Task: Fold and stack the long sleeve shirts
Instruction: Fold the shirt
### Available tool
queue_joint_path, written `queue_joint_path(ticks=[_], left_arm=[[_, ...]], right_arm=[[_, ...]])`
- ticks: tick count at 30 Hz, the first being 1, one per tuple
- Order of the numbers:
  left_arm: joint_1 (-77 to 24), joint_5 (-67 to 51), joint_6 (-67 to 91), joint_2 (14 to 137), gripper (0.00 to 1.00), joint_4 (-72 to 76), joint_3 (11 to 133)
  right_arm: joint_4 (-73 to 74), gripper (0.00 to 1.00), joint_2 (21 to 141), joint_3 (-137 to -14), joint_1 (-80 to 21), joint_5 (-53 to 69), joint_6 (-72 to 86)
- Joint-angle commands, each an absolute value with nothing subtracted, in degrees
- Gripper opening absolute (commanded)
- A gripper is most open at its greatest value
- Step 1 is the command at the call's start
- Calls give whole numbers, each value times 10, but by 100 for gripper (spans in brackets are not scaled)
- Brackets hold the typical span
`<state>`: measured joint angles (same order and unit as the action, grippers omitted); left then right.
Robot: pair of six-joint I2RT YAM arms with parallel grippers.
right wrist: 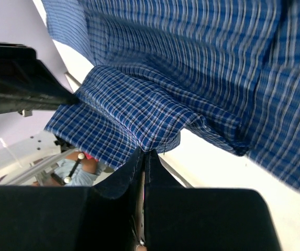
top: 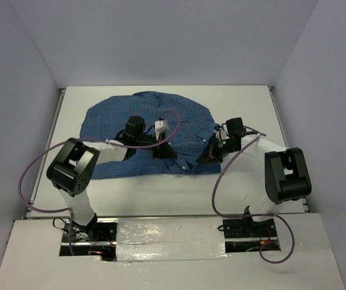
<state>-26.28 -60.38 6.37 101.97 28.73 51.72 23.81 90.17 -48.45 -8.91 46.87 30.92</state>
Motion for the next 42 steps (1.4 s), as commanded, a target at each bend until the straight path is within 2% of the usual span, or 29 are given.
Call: queue_joint_path(ticks=[1, 7, 10, 13, 16, 23, 28, 31, 33, 38, 41, 42], left_arm=[[-243, -574, 112, 1044, 0, 322, 547], [-235, -513, 125, 1070, 0, 338, 560], [-234, -488, 151, 1084, 0, 358, 563], [-234, -453, 186, 1095, 3, 371, 564], [-231, -418, 217, 1104, 8, 364, 571], [-230, -367, 262, 1116, 28, 374, 583], [-230, -308, 306, 1120, 30, 334, 608], [-230, -289, 309, 1118, 35, 298, 613], [-230, -278, 312, 1117, 40, 280, 613], [-233, -263, 307, 1113, 42, 279, 613], [-233, -260, 292, 1109, 42, 273, 623], [-233, -259, 283, 1108, 41, 268, 626]], right_arm=[[238, 0, 933, -522, -75, 477, 298], [232, 11, 972, -556, -61, 468, 308], [214, 32, 991, -562, -56, 470, 327], [194, 38, 1009, -570, -52, 479, 347], [170, 39, 1008, -577, -47, 476, 369], [144, 36, 1002, -599, -45, 479, 397], [169, 29, 977, -588, -45, 456, 367], [166, 24, 955, -574, -45, 436, 353], [156, 24, 942, -565, -45, 428, 349], [119, 35, 890, -558, -46, 403, 360], [145, 34, 869, -555, -47, 385, 345], [155, 29, 865, -549, -50, 371, 330]])
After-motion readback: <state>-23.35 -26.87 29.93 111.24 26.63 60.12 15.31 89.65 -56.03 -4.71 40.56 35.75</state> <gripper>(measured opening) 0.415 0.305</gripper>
